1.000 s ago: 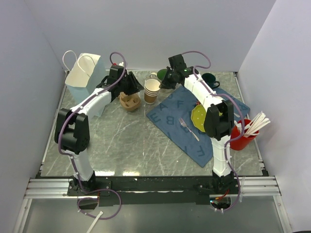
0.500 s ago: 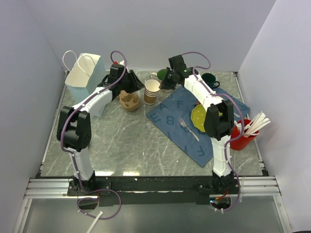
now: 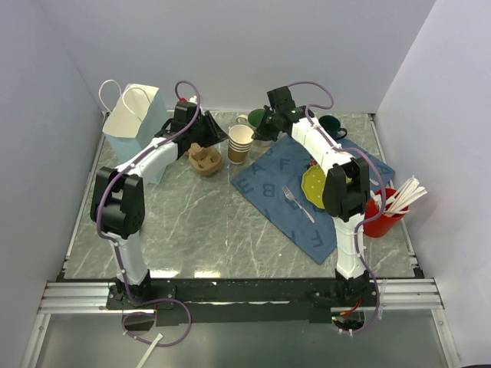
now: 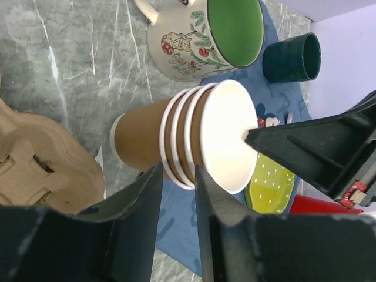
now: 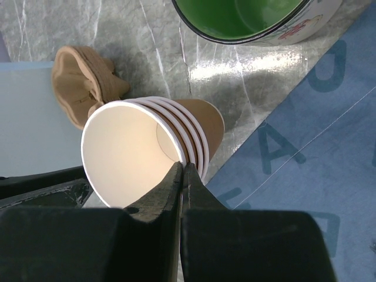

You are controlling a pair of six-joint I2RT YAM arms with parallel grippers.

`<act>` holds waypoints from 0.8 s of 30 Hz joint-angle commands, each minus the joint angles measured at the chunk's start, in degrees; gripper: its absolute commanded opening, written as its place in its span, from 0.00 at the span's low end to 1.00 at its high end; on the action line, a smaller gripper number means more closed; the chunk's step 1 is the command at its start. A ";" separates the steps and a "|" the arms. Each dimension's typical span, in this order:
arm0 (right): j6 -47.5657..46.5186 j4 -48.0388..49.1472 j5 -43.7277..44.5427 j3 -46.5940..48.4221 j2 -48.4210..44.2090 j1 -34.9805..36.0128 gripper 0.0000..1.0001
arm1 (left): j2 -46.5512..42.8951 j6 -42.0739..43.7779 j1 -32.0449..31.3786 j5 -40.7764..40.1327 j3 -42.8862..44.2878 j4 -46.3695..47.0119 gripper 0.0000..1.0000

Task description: Pack the takeout coffee

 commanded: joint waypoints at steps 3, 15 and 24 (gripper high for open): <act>0.81 2.21 -0.54 0.84 -0.94 -0.59 0.00 | 1.44 -0.92 0.09 1.61 1.76 2.36 0.36; 0.98 2.38 -0.98 0.49 -0.59 -0.59 0.00 | 2.67 -1.54 0.09 2.75 3.34 3.24 0.36; 1.25 2.21 -1.24 1.37 -0.06 -0.94 0.00 | 1.18 -1.45 0.26 1.96 3.61 3.33 0.36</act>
